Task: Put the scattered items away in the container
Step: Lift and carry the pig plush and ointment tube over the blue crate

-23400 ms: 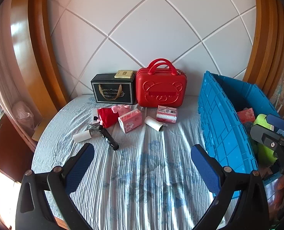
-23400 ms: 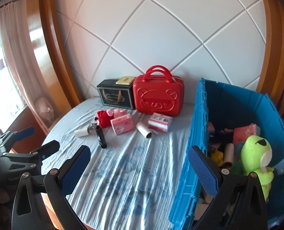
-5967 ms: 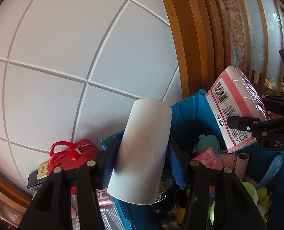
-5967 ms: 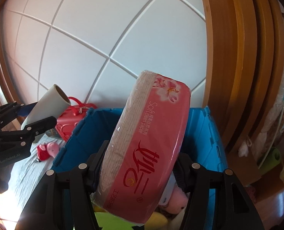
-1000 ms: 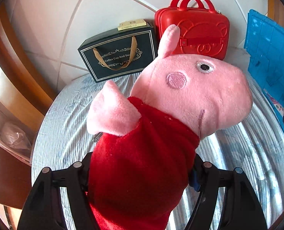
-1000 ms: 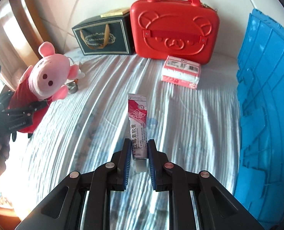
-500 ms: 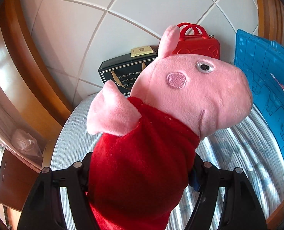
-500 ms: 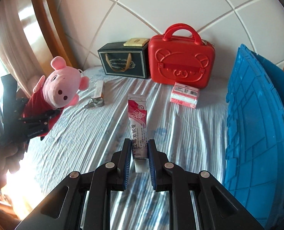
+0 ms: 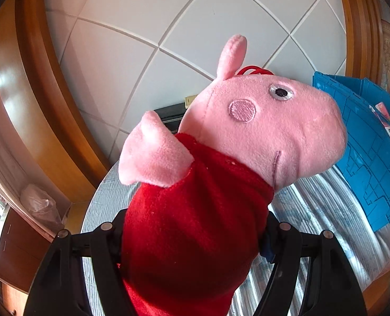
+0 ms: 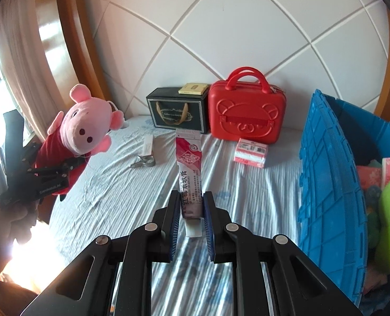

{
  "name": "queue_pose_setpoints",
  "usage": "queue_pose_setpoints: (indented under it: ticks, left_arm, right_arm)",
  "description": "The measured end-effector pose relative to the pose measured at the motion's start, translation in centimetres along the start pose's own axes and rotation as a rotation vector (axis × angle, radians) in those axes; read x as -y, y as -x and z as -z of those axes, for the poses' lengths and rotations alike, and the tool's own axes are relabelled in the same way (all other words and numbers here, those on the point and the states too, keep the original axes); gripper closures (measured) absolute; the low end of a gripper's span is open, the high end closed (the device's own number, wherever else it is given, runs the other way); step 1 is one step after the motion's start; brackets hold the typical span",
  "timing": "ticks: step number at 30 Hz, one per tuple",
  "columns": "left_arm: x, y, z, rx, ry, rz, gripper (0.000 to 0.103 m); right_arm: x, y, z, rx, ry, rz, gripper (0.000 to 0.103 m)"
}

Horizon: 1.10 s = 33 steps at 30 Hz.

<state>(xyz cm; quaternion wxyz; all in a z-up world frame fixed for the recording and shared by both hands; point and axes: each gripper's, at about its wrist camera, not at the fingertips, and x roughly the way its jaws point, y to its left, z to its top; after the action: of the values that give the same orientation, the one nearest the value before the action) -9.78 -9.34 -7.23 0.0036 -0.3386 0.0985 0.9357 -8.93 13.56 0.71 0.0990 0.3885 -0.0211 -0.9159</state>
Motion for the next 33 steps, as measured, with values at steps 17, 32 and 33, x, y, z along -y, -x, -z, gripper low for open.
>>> queue_pose_setpoints:
  ticks: [17,32,33]
  left_arm:
    - [5.2,6.4,-1.3,0.080,-0.010,0.009,0.031]
    - [10.1,9.3,-3.1,0.111,0.003,-0.016,0.031]
    - [10.4,9.5,-3.2,0.114,0.003,-0.018,0.031]
  right_arm:
    - [1.6,6.2,0.3,0.066,0.033,-0.026,0.086]
    - [7.2,9.4,0.2,0.083,0.068,-0.056,0.086]
    - [7.6,9.5,0.2,0.085,0.068,-0.058,0.086]
